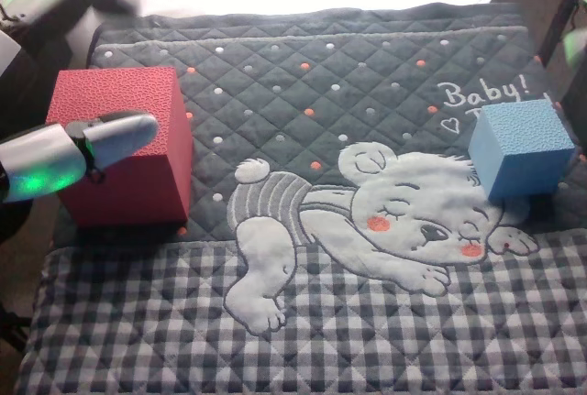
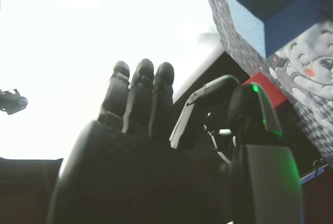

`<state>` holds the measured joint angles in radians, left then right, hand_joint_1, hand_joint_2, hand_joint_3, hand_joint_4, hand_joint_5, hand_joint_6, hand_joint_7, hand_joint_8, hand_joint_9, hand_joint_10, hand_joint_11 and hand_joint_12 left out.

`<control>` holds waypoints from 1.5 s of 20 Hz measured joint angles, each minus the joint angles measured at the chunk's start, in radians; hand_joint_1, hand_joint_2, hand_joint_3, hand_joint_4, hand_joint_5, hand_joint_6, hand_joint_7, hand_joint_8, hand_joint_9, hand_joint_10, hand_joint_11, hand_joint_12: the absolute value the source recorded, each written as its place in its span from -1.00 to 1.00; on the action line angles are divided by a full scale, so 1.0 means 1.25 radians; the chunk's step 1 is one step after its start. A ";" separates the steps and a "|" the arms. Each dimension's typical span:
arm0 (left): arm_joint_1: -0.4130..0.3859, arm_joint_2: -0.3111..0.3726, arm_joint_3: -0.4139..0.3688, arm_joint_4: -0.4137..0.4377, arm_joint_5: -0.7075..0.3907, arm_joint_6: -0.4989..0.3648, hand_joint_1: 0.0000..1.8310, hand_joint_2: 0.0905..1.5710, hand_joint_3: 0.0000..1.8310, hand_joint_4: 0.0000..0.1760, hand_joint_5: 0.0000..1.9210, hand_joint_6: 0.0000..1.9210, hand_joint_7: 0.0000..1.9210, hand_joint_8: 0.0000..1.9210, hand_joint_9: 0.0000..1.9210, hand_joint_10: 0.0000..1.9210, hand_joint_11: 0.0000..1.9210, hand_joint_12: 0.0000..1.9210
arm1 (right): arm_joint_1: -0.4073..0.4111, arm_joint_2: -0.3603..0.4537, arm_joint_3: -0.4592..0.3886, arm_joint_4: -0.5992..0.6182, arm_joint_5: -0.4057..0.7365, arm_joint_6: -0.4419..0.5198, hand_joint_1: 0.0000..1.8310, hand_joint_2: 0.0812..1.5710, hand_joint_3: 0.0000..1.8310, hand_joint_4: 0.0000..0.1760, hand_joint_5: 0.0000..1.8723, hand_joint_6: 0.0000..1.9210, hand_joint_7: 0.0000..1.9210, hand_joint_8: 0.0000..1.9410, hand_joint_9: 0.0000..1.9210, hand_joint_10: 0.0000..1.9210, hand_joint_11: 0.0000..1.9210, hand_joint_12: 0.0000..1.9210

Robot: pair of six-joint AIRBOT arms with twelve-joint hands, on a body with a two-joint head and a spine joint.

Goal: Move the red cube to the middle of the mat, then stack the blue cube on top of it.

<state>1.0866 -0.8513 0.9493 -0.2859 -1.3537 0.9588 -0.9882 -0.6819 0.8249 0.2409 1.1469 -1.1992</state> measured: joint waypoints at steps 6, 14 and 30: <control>-0.004 0.000 0.000 -0.006 0.022 0.000 -0.20 0.18 -1.00 0.54 -1.00 -1.00 -1.00 -1.00 -1.00 -1.00 -1.00 -0.99 | 0.000 -0.007 0.000 0.007 -0.007 0.000 -0.21 0.46 -1.00 -0.75 -1.00 -1.00 -1.00 -1.00 -1.00 -1.00 -1.00 -1.00; -0.031 -0.016 0.041 -0.071 0.182 0.018 -0.01 0.05 -1.00 0.24 -1.00 -1.00 -1.00 -1.00 -1.00 -1.00 -0.98 -0.99 | 0.000 -0.017 0.000 0.016 -0.018 0.000 -0.18 0.46 -1.00 -0.68 -1.00 -1.00 -1.00 -1.00 -1.00 -1.00 -1.00 -1.00; -0.080 -0.055 0.087 -0.050 0.319 0.033 0.77 0.54 -0.97 -0.25 -0.89 0.99 -1.00 0.85 -0.59 0.90 -0.56 1.00 | -0.007 -0.025 0.003 0.025 -0.027 -0.001 -0.35 0.54 -1.00 -0.73 -1.00 -1.00 -1.00 -1.00 -1.00 -1.00 -1.00 -0.47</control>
<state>0.9867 -0.9199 1.0580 -0.3485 -0.9546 1.0000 -0.9966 -0.7132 0.8284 0.2722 1.1130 -1.1999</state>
